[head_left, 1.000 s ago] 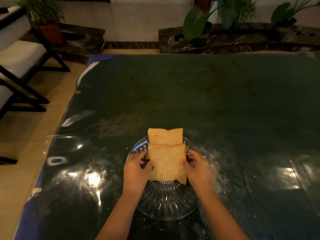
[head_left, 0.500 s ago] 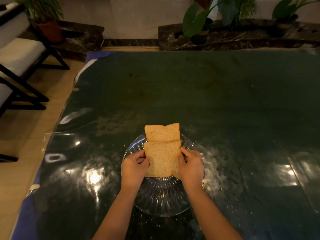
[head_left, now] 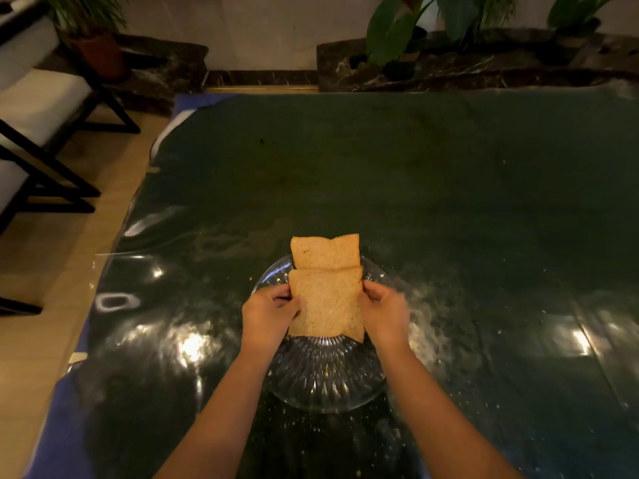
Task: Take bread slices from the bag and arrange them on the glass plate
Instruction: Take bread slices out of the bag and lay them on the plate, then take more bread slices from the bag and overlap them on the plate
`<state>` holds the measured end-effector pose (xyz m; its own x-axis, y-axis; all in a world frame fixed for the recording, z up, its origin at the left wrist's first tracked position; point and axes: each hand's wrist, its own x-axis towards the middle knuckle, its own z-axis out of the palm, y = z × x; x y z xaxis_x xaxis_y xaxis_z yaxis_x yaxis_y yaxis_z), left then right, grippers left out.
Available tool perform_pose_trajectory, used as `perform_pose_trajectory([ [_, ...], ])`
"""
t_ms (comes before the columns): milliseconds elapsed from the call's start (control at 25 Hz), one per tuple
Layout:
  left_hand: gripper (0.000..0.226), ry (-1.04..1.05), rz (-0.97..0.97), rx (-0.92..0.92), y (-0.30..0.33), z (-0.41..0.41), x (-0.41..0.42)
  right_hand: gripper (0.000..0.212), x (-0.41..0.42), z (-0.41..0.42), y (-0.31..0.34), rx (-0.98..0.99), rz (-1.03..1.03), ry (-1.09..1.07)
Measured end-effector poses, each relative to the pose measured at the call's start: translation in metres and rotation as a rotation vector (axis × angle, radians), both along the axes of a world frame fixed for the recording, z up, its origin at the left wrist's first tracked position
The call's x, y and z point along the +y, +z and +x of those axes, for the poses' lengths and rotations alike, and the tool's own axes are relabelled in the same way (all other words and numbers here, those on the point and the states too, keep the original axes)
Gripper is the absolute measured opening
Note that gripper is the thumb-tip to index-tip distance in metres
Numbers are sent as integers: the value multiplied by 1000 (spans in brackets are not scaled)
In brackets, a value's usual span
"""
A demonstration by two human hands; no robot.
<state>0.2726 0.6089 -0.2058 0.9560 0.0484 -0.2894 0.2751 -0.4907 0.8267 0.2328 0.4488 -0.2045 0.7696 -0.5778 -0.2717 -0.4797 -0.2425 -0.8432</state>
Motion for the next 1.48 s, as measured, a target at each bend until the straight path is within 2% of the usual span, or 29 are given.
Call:
perform_pose_trajectory([
  [120, 31, 2, 45, -16, 7, -4, 5, 16, -7, -7, 7, 3, 15, 1],
  [280, 36, -59, 21, -32, 34, -22, 1, 26, -20, -24, 32, 4, 27, 31],
  [600, 30, -332, 56, -223, 139, -93, -71, 23, -82, -106, 132, -179, -70, 85],
  [800, 32, -469, 108, -309, 186, -165, -147, 25, -156, -198, 181, -241, -215, 109],
  [960, 31, -510, 117, -394, 203, -234, -223, 29, -228, -277, 198, -256, -259, 147],
  [1080, 31, -545, 110, -392, 210, -278, -277, 32, -278, -325, 206, -241, -300, 173],
  [1240, 28, -591, 103, -370, 221, -308, -338, 32, -332, -363, 215, -231, -330, 168],
  [1480, 31, -650, 126, -323, 214, -302, -413, 33, -402, -370, 218, -219, -363, 161],
])
